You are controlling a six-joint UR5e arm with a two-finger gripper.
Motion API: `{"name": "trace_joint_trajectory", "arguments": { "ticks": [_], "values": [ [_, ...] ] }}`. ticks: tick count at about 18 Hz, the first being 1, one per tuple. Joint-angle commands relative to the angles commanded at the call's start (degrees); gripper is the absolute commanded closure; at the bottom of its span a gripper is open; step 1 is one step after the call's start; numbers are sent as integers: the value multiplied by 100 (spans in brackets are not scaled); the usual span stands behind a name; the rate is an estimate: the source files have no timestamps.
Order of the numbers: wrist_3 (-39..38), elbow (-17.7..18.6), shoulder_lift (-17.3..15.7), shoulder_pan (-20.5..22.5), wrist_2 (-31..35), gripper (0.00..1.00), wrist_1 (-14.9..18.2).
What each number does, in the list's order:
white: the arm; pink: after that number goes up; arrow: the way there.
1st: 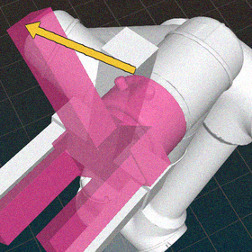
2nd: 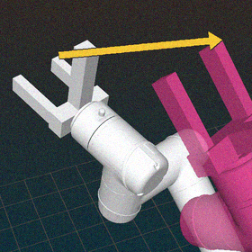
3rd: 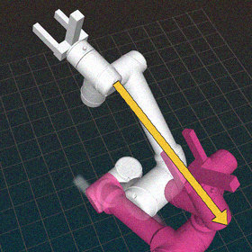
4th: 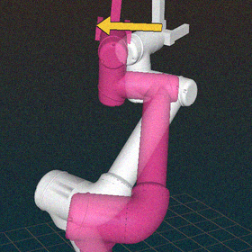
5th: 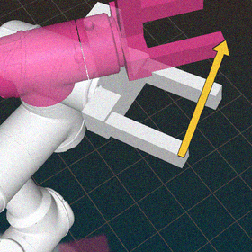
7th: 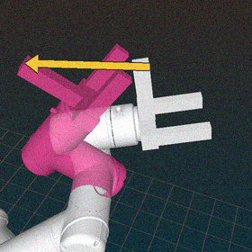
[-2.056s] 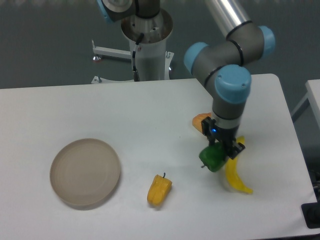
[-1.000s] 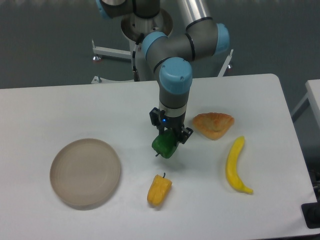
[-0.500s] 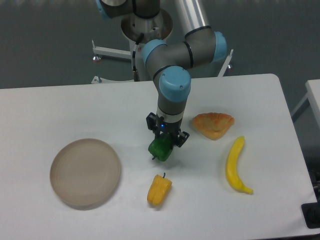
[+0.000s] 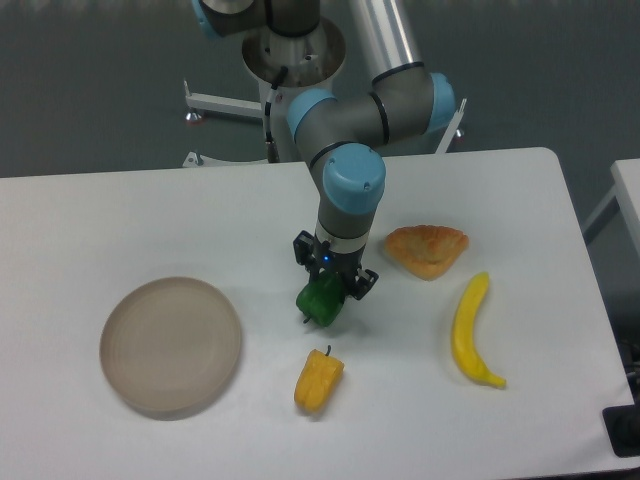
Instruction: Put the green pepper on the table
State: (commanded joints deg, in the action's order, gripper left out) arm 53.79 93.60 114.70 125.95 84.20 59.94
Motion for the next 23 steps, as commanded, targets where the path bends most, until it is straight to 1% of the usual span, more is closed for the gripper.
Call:
{"name": "trace_joint_trajectory", "arguments": {
  "ticks": [4, 5, 6, 8, 9, 11, 13, 16, 19, 21, 23],
  "values": [
    [0, -35, 26, 0, 0, 69, 0],
    [0, -44, 18, 0, 0, 67, 0],
    [9, -53, 26, 0, 0, 63, 9],
    [9, -62, 26, 26, 0, 31, 9],
    [0, -70, 26, 26, 0, 19, 9],
    [-18, -97, 18, 26, 0, 8, 9],
    [9, -114, 9, 35, 0, 1, 9],
    [0, -237, -26, 79, -17, 0, 26],
    [26, -386, -140, 272, -18, 0, 96],
    [61, -465, -149, 404, -9, 0, 131],
    [254, -553, -158, 544, 0, 0, 246]
  ]
}}
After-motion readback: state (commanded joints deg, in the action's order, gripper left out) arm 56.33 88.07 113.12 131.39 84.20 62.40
